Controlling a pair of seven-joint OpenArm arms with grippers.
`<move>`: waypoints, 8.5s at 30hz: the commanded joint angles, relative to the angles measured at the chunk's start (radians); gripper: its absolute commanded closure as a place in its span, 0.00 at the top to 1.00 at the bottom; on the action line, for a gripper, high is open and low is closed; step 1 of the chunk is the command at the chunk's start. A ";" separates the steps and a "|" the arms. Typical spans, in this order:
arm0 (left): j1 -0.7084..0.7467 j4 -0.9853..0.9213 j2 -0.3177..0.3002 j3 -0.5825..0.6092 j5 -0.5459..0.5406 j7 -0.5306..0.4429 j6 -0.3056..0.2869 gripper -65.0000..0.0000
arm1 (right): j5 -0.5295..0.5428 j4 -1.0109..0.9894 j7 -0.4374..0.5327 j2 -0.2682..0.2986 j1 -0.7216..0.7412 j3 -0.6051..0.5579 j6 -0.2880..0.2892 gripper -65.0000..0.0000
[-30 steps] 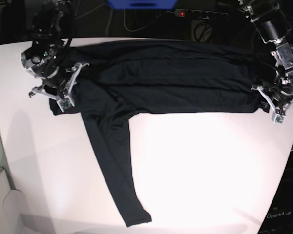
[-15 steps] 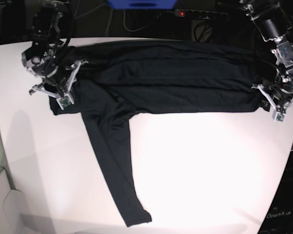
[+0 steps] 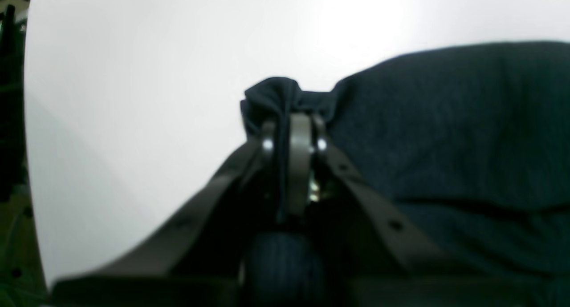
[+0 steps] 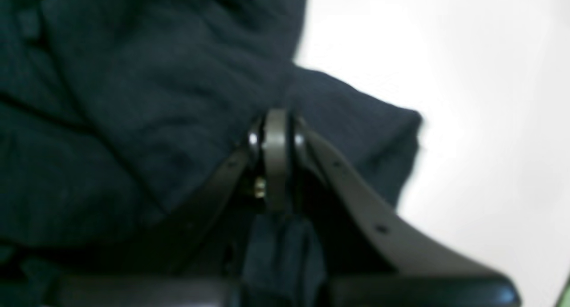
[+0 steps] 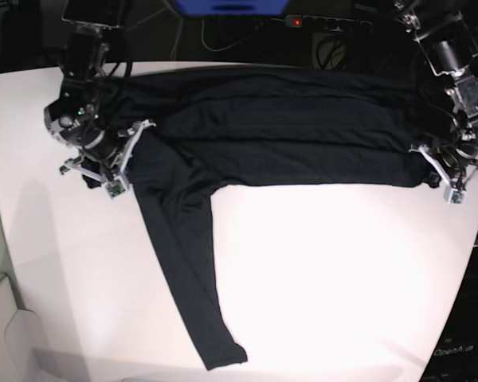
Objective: Fold the T-shirt properly
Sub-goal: 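Lower the folded edges onto the shirt and open both grippers, then move the right gripper along the shirt's side to the sleeve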
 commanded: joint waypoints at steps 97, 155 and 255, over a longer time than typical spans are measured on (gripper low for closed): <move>-0.111 0.025 0.024 -0.088 0.073 0.070 -0.017 0.36 | -0.006 -0.261 0.094 0.144 0.163 0.091 -0.003 0.00; -0.177 0.049 -0.037 -0.259 0.073 0.131 -0.017 0.46 | -0.008 -0.094 0.018 0.150 0.192 0.091 -0.003 0.31; -0.060 0.049 -0.048 -0.251 0.073 0.055 -0.017 0.49 | 0.001 0.261 0.040 -0.145 -0.096 -0.144 -0.003 0.00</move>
